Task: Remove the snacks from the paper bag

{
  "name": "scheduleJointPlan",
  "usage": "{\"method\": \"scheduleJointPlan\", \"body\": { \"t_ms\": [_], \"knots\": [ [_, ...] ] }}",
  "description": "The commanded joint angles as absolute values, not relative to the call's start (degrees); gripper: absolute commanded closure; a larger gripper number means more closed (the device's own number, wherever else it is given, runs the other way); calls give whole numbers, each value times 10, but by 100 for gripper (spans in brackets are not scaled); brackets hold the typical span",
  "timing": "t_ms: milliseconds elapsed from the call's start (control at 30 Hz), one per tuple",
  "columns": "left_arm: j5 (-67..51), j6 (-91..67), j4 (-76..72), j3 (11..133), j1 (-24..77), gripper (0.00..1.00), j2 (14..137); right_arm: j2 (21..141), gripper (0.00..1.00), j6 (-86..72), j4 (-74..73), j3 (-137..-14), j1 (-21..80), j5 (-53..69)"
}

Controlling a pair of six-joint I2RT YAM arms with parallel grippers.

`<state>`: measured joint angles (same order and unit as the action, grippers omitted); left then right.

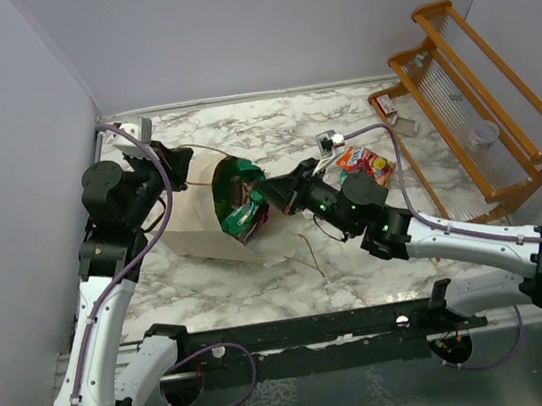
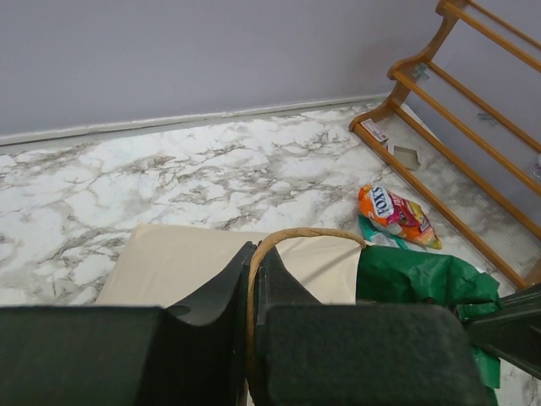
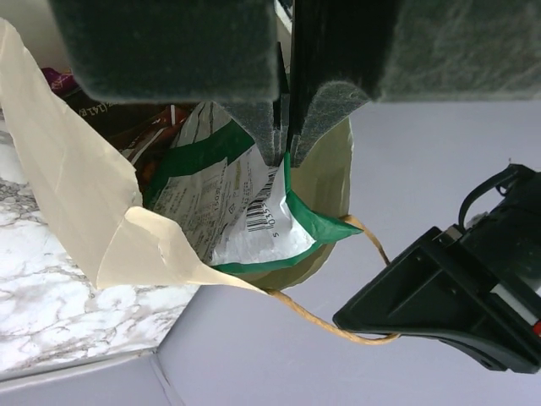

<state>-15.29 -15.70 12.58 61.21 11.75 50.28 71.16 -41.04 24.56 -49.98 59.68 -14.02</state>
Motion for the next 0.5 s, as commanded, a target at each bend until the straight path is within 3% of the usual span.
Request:
{"method": "scheduleJointPlan", "body": {
  "t_ms": [0,467],
  "knots": [
    [-135,-150,125,614,117,100,494,658,99,-394,246,-489,601,-139],
    [-124,-141,122,617,117,100,503,489,99,-281,155,-496,601,-194]
  ]
}}
